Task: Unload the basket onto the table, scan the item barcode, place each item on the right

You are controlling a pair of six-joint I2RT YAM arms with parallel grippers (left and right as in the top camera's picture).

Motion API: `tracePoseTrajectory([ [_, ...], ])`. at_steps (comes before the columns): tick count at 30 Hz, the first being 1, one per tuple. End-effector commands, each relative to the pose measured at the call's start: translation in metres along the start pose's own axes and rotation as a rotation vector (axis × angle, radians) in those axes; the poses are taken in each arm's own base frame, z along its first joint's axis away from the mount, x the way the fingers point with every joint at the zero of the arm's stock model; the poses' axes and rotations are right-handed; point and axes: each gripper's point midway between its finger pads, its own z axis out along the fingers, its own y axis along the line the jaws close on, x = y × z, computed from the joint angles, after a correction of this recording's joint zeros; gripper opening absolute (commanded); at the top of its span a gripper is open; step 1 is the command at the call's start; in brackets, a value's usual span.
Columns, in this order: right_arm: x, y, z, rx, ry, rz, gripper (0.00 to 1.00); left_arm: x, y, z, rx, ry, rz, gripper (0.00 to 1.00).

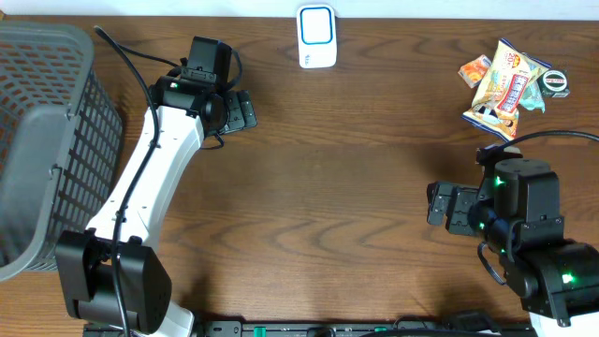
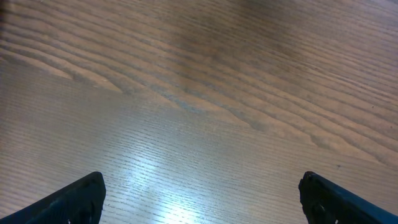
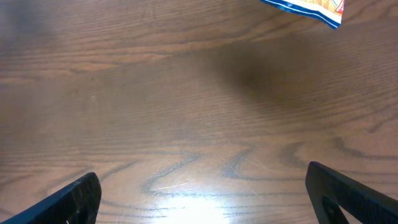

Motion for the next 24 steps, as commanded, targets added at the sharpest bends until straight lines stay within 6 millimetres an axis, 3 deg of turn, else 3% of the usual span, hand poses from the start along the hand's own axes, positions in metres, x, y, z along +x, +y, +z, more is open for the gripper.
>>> tracePoseTrajectory([
  [1,0.009,-0.003,0.001,-0.008,-0.018,-0.008,0.99,0.000,0.002,0.001,-0.005,0.003,-0.005,0.98],
  [11,0.011,-0.014,0.012,-0.068,-0.306,0.043,0.99,0.000,0.002,0.001,-0.005,0.003,-0.005,0.98],
  [18,0.018,-0.032,0.024,-0.080,-0.505,0.101,0.99,0.000,0.002,0.001,-0.005,0.003,-0.005,0.98],
  [24,0.015,-0.026,0.035,-0.122,-0.626,-0.007,0.99,0.000,0.002,0.001,-0.005,0.003,-0.005,0.98],
])
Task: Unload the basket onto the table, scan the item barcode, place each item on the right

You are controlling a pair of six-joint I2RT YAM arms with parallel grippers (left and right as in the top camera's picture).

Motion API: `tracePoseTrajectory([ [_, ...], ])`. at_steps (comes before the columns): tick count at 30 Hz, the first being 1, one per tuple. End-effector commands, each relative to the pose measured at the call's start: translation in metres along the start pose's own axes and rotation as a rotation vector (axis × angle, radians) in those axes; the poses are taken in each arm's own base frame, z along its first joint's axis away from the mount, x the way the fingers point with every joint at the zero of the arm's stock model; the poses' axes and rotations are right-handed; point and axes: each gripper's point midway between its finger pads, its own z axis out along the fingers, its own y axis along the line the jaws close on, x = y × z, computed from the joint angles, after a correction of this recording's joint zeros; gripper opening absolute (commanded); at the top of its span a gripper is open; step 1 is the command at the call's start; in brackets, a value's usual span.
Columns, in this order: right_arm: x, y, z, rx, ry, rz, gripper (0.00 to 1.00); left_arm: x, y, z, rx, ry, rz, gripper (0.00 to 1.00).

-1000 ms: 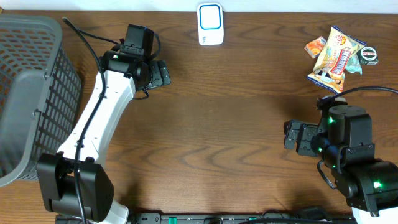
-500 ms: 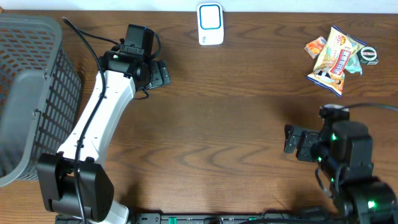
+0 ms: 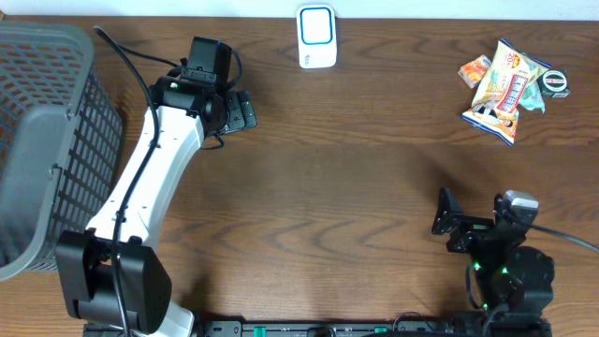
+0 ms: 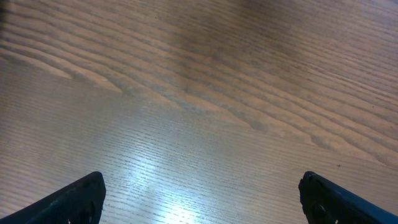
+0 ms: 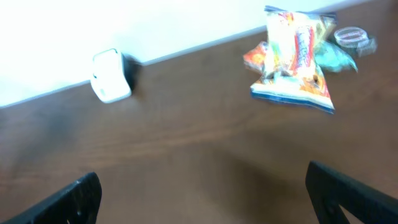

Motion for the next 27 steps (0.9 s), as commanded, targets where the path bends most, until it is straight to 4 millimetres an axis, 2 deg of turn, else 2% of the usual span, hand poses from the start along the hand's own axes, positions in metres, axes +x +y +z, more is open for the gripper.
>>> tracePoseTrajectory([
  [1,0.009,0.004,0.006,-0.052,-0.045,-0.071,0.99,0.000,0.002,0.001,-0.004,0.002,-0.005,0.98],
  [12,0.017,0.001,0.017,-0.094,-0.255,-0.122,0.99,0.000,0.002,0.001,-0.004,0.002,-0.005,0.98],
  [22,0.020,-0.001,0.021,-0.083,-0.279,-0.189,0.99,0.000,0.002,0.001,-0.004,0.002,-0.005,0.98],
  [27,0.035,-0.010,0.025,-0.041,-0.215,-0.202,0.99,0.000,0.002,0.001,-0.004,0.002,-0.005,0.98],
])
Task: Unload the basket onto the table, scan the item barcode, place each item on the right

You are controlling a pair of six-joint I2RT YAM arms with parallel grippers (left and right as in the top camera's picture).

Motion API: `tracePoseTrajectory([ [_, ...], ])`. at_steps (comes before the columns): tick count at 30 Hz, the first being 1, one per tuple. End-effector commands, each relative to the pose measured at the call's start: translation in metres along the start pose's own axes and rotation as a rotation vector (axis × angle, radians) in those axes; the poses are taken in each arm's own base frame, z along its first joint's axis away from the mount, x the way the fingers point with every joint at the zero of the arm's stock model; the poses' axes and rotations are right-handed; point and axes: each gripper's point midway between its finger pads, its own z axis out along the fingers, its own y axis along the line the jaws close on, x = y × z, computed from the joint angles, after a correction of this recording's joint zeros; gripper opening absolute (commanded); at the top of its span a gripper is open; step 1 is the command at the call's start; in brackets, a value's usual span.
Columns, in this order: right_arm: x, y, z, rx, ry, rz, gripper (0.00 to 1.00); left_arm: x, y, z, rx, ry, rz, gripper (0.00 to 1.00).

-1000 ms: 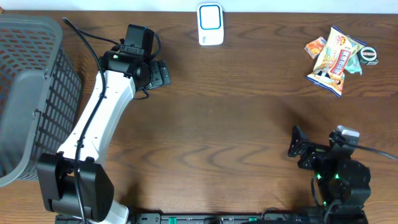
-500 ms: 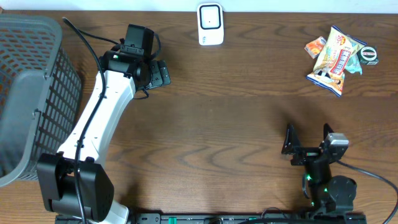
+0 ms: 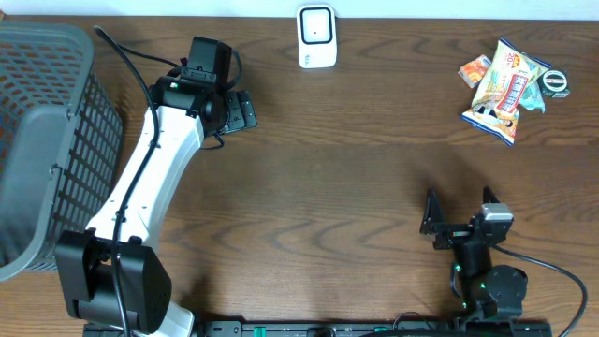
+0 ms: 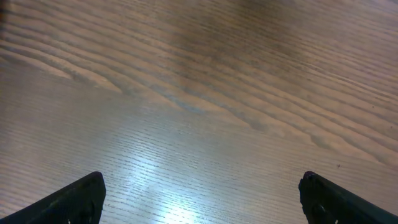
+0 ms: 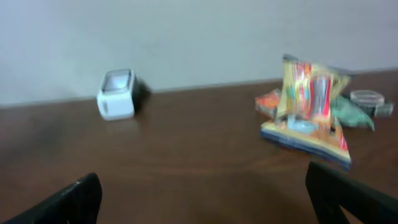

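Observation:
The yellow-and-red snack bag (image 3: 505,89) (image 5: 310,112) lies flat at the far right of the table on a small heap of items. The white scanner (image 3: 316,36) (image 5: 116,94) stands at the back edge, centre. My right gripper (image 3: 432,223) (image 5: 205,202) is open and empty, low by the front edge, well short of the bag. My left gripper (image 3: 251,110) (image 4: 202,199) hangs open and empty over bare wood at the back left; its fingers (image 4: 74,199) frame only table.
A grey mesh basket (image 3: 37,140) fills the left end. Beside the bag lie an orange packet (image 3: 474,70), a tape roll (image 3: 556,82) and a teal wrapper (image 3: 533,103). A pale wall rises behind the table's back edge.
My right arm has folded back further toward the front edge, and its camera now looks more level across the table. The scanner's blue rim now shows grey. The left arm has not moved.
My right gripper first hung open over the right middle of the table, looking down with only the bag's edge in view. Then it was back near the front edge, tilted up toward scanner and bag. Now it sits lower and nearer the edge, open and empty throughout.

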Motion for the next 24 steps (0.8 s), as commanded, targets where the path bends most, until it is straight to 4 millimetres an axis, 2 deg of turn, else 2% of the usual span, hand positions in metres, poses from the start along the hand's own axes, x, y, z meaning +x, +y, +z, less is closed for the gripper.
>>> tracePoseTrajectory([
  [1,0.0016,-0.0054,-0.0004,0.029,0.004,-0.032,0.99,0.0004,0.0020,0.0005,-0.005,0.003,-0.005,0.98],
  [24,0.0021,-0.0066,-0.0005,0.035,0.007,-0.114,0.99,0.0004,0.0020,0.0005,-0.005,0.003,-0.005,0.98],
])
